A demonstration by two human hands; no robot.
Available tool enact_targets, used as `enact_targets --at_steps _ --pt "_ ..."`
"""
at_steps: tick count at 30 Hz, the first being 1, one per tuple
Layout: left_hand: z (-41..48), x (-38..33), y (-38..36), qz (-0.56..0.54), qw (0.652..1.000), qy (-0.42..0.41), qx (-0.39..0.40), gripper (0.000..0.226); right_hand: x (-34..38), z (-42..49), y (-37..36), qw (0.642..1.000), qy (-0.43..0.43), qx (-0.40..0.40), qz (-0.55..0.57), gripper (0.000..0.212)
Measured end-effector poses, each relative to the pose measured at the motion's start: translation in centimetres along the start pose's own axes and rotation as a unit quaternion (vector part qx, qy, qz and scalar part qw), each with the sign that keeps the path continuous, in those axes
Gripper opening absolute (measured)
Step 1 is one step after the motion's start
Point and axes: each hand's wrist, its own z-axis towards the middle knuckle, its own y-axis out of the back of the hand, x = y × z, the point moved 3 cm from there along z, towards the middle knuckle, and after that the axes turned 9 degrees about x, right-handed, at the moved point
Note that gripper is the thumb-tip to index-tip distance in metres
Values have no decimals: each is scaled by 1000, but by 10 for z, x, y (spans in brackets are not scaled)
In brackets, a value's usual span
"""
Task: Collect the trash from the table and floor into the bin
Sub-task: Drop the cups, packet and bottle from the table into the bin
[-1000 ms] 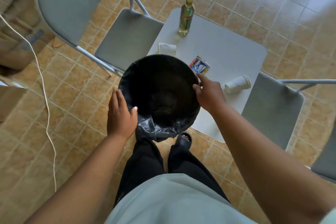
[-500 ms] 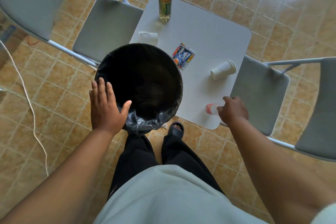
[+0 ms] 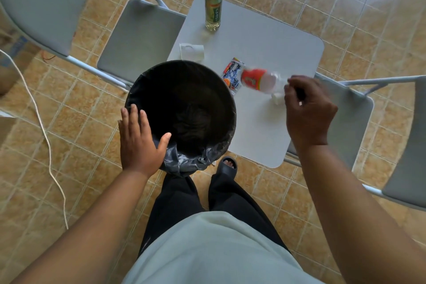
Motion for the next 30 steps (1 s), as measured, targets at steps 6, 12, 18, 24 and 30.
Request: enact_targets --at_steps 6,12,18,24,30 --pt "0 2 -2 -2 1000 0 2 90 65 8 -29 986 73 80 124 12" --pt "0 1 -1 -7 1000 -3 5 88 77 -20 -113 911 79 400 -55 29" --pt "1 2 0 -5 1000 -4 7 86 81 -17 -150 861 123 472 -147 33" --pt "0 2 0 -3 1000 -11 -2 85 69 36 -137 977 122 172 -12 15" --pt "1 2 -2 -12 1000 -16 -18 84 -22 72 -185 897 -68 395 -185 39"
